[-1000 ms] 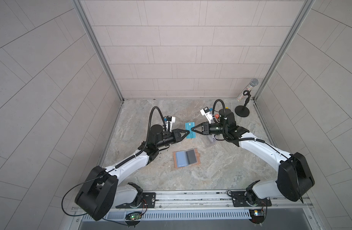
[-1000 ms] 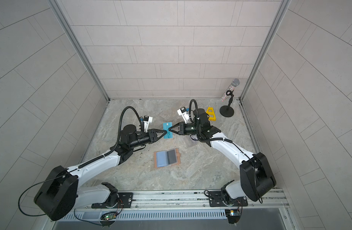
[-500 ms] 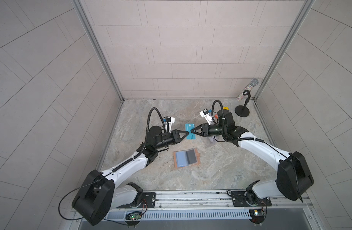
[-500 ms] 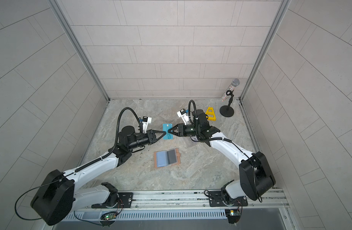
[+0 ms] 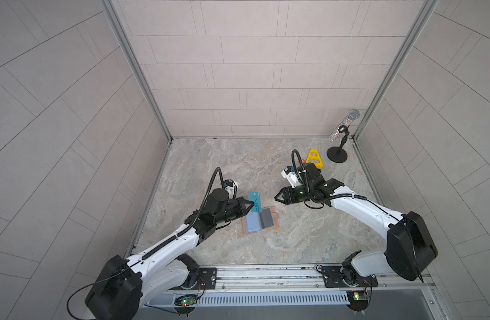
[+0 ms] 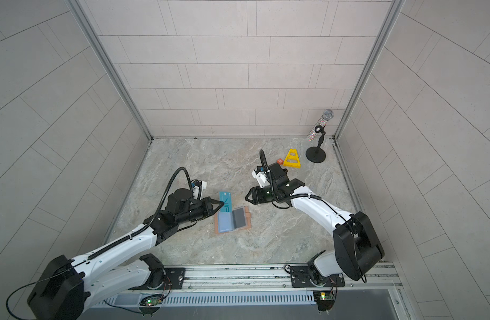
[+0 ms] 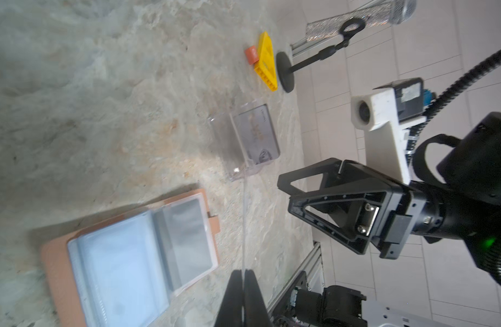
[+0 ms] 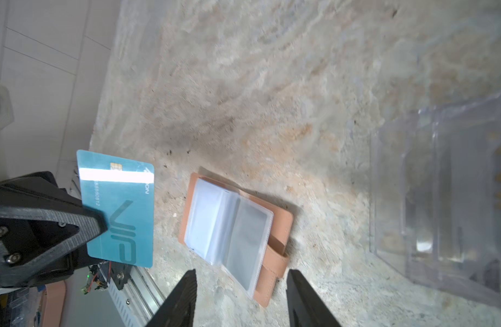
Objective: Insert credit cards into a card holder
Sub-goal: Pick up the credit card from the storage box, then insert the credit card into the card slot.
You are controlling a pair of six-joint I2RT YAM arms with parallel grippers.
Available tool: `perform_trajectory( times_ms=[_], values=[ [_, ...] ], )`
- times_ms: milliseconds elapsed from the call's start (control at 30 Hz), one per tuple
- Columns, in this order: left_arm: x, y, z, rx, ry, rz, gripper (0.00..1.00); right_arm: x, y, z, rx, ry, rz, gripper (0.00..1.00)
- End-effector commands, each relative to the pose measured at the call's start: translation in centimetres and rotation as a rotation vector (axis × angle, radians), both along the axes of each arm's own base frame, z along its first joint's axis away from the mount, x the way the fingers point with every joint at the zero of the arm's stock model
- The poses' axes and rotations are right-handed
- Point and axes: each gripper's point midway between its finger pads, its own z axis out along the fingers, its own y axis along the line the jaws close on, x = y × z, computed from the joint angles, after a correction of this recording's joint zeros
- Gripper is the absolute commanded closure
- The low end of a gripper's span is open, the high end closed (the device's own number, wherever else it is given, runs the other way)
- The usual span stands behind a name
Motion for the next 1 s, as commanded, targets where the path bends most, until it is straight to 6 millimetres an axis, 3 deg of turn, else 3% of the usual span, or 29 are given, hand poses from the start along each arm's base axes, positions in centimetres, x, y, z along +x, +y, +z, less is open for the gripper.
perform_trajectory(
  times_ms=[0,200,400,967],
  values=[
    [-0.6,0.8,-2.0,0.057,0.027,0.024,1.0,-1.6,-0.7,-2.9,-0.101,0.036,0.03,0.5],
    [-1.2,0.3,-3.4,0.041,0.035,-0.013,1.0,-2.9,-0.2,-6.3,-0.141,0.086,0.054,0.57],
    [-1.2,0.0,-4.4,0.032,0.031,-0.028,1.0,-2.8,0.5,-8.4,-0.143,0.121,0.058,0.56],
    [-1.4,-0.4,-6.6,0.05,0.06,-0.027,1.0,-2.6,1.1,-8.7,-0.119,0.129,0.06,0.54]
  ],
)
